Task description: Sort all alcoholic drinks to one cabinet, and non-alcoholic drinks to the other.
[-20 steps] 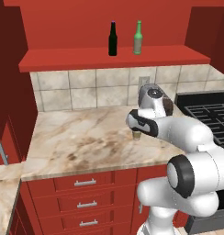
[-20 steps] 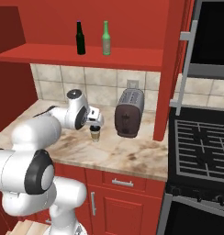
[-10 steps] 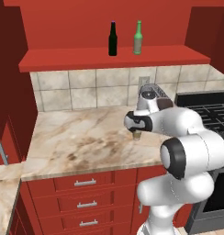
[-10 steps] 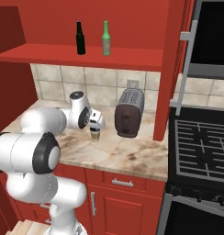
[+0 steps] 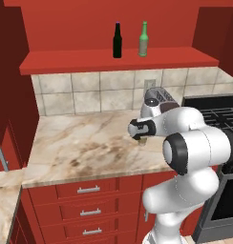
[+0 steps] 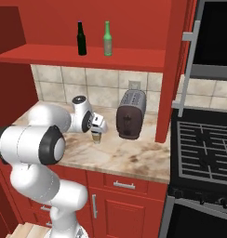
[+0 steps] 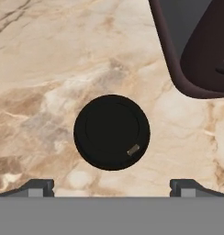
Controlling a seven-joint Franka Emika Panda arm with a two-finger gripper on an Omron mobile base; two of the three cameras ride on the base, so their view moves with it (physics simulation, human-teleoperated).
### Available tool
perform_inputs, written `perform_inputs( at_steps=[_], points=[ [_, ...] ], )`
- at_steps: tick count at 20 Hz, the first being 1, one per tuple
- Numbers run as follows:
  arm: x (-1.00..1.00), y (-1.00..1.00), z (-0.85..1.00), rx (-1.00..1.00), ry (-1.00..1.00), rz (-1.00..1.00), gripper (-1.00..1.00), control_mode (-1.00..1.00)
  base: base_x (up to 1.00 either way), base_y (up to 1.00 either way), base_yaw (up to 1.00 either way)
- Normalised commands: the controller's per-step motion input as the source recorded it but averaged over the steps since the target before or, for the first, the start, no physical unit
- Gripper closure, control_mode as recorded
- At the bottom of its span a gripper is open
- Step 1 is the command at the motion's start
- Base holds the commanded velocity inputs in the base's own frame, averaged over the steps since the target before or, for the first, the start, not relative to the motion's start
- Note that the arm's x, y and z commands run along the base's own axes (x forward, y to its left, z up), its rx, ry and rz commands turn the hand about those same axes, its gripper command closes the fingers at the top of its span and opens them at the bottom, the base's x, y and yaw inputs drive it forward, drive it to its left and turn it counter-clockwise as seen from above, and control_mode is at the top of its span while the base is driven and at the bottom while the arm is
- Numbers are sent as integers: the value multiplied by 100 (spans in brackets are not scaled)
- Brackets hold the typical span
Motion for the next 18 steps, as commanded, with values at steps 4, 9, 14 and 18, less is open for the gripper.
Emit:
perform_inputs(
  at_steps=[4, 9, 14, 18],
  points=[
    [11, -2, -6, 0, 0, -2, -100, -100, 0, 0, 0],
    [2, -3, -2, 0, -2, 0, -100, -100, 0, 0, 0],
    [0, -9, -1, 0, -4, 0, -100, -100, 0, 0, 0],
    [1, -9, -5, 0, -3, 0, -100, -100, 0, 0, 0]
  ],
)
